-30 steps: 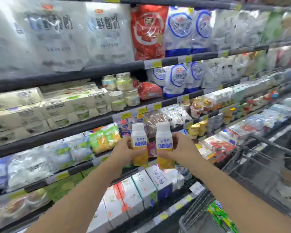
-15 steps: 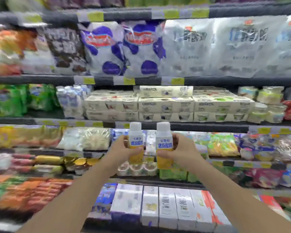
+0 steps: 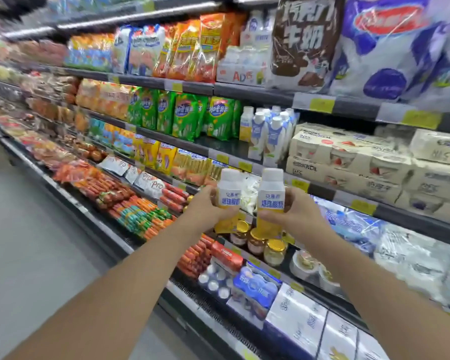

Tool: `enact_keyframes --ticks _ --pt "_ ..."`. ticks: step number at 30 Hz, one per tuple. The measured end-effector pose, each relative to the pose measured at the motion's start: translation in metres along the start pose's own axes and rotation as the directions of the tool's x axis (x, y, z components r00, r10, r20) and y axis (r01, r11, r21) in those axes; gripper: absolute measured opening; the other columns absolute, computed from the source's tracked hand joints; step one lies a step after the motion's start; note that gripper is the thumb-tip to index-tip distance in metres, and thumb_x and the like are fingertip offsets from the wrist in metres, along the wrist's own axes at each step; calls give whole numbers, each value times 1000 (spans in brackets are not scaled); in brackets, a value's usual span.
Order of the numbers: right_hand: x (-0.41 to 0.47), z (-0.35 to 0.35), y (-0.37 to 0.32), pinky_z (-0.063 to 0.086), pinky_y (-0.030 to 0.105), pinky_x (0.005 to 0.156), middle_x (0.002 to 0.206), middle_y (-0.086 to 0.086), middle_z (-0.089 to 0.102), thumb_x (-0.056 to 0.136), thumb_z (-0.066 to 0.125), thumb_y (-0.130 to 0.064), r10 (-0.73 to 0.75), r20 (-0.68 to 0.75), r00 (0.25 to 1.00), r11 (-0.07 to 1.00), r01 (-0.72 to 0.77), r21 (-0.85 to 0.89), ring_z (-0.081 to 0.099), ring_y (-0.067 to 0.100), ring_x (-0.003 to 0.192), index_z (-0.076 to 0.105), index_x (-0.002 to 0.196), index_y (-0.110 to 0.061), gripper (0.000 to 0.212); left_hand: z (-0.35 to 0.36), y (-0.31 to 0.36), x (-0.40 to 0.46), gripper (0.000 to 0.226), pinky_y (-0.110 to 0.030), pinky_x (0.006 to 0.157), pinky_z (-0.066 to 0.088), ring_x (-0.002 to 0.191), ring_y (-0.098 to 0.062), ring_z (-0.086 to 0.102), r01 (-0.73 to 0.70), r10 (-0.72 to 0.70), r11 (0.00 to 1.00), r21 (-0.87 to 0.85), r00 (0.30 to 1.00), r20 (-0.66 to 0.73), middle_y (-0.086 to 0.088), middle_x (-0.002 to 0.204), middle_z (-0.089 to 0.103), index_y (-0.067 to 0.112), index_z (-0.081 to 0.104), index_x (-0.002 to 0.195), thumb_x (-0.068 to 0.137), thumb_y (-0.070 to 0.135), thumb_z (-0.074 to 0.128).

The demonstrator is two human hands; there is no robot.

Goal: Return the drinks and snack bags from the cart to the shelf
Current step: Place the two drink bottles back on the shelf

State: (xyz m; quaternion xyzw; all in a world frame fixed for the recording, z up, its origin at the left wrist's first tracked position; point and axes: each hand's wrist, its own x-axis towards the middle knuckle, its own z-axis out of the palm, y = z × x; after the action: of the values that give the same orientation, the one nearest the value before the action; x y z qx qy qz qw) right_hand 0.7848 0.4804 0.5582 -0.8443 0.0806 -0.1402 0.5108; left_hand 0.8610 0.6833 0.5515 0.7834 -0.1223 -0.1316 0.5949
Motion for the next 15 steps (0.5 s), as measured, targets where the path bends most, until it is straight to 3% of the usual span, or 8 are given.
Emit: enact_keyframes --ticks 3,9,15 --pt "42 16 -8 50 21 68 95 -10 70 69 90 -26 -32 31 999 999 32 13 67 5 87 60 105 -23 46 -18 5 28 47 -25 73 50 100 -15 62 -10 9 1000 -6 998 -58 1 112 64 21 53 121 83 22 80" --pt "127 27 -26 56 36 85 100 -6 70 70 89 -24 -66 58 996 998 65 20 67 12 94 59 109 -21 49 -46 25 98 45 -45 97 51 109 -22 62 -9 9 1000 1 987 -162 -2 116 64 20 54 116 81 23 81" --pt "190 53 -30 53 28 76 97 -10 67 77 84 -23 -110 47 993 993 108 44 65 9 93 55 111 -22 45 -60 28 164 49 -50 95 53 105 -23 66 -8 6 1000 -8 976 -218 -2 113 68 20 56 119 79 26 83"
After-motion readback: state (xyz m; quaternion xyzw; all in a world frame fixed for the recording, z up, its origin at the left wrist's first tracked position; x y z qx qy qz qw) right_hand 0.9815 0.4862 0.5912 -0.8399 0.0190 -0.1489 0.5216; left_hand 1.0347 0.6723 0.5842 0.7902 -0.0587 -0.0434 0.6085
